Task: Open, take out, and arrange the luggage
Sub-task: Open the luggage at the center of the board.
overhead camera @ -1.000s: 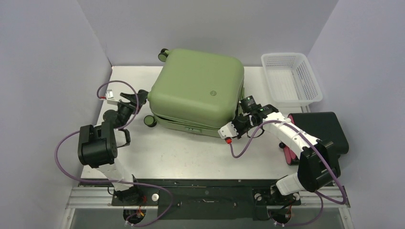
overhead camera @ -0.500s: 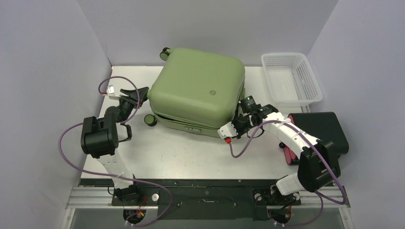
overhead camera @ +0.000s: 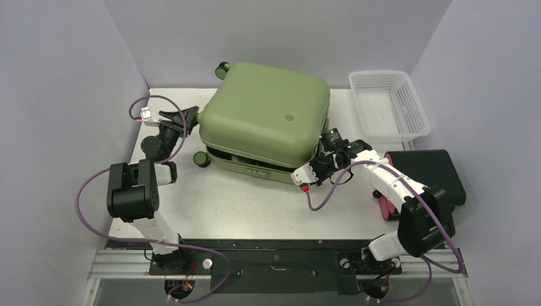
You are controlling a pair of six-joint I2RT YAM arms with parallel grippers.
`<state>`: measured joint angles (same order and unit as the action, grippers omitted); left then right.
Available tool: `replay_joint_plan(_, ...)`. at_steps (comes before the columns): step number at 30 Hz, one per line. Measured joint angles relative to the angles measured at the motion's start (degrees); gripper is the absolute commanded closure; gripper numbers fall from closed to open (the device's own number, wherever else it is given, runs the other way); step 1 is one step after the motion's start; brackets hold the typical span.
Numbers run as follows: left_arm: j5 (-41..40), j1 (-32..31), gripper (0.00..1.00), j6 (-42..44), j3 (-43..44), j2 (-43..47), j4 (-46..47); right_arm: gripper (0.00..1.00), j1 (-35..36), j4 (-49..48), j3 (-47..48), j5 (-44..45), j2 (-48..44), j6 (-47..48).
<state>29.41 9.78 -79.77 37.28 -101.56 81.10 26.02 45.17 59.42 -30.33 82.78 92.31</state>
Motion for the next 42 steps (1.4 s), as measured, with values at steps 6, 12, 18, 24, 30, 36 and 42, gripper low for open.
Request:
replay_joint_plan(6, -1.18, -1.99, 0.91, -0.5, 3.43, 4.35, -3.26, 0.39, 0.0, -0.13, 0.0, -0.2, -0.2, -1.57)
replay_joint_plan(12, -2.67, -3.37, 0.91, -0.52, 6.16, 6.03, -7.13, 0.15, -1.77, 9.11, 2.67, -0.24, -3.96, -5.46)
replay_joint_plan(18, -3.72, -3.63, 0.92, -0.33, 9.11, 6.4, -11.15, 0.14, -2.47, 17.11, 15.39, 0.04, -10.14, -11.47)
replay_joint_plan(24, -4.59, -4.07, 0.92, 0.24, 12.07, 6.4, -14.4, 0.13, -2.4, 16.57, 26.84, 0.0, -15.34, -20.39)
replay_joint_plan(30, -5.29, -4.44, 0.92, 0.42, 16.83, 4.44, -16.52, 0.12, -1.01, 7.93, 27.28, 1.2, -17.62, -29.97)
replay_joint_plan(36, -5.46, -4.76, 0.92, 0.09, 23.02, 1.09, -18.4, 0.12, 6.4, -3.87, 24.83, 13.57, -11.85, -33.2)
replay_joint_plan(42, -5.14, -5.49, 0.92, -0.07, 30.93, -2.23, -21.4, 0.11, 13.94, -7.1, 24.79, 23.74, -7.23, -32.3)
